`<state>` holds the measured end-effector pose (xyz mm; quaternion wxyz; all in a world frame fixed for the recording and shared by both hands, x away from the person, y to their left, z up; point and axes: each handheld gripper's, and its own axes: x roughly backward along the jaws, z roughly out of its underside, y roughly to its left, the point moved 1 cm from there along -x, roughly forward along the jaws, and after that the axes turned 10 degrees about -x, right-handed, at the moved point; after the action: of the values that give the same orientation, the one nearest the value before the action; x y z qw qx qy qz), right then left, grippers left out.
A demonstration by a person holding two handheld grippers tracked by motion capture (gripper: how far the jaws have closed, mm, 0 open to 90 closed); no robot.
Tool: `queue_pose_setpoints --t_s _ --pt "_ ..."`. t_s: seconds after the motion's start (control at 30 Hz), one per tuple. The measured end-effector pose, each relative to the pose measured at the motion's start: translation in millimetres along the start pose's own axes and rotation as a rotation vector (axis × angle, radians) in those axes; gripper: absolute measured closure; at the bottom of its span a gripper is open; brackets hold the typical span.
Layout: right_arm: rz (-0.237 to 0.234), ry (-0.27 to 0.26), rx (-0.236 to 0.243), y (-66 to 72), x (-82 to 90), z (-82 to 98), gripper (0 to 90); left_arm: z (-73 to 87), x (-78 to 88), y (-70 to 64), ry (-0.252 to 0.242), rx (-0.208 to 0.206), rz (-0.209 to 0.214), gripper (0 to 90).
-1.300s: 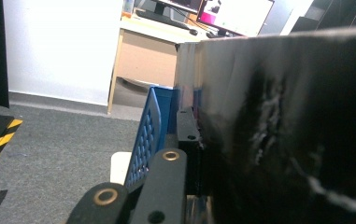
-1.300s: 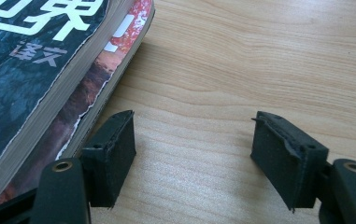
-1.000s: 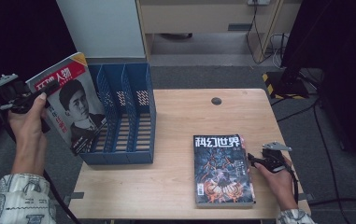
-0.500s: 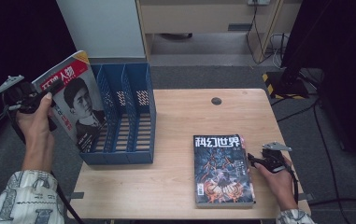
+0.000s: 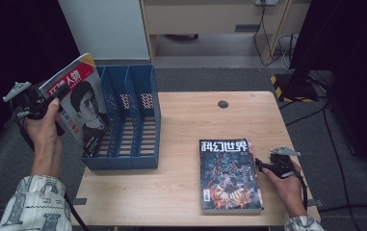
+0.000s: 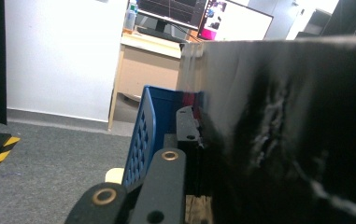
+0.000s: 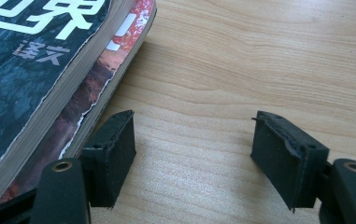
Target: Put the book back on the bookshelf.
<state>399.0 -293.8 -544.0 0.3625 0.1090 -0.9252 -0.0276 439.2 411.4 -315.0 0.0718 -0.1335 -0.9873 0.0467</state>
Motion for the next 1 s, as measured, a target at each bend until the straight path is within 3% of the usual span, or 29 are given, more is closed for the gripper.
queue_pose_setpoints --t_s 0.5,1.0 --pt "0.001 -0.001 0.000 0.3 0.2 0.1 30.4 23.7 -4.4 -4.2 -0.033 0.014 0.005 85.2" --pt "0.001 -0.001 0.001 0.5 0.3 0.2 30.4 47.3 -8.6 -4.5 -0.020 0.014 0.000 85.3"
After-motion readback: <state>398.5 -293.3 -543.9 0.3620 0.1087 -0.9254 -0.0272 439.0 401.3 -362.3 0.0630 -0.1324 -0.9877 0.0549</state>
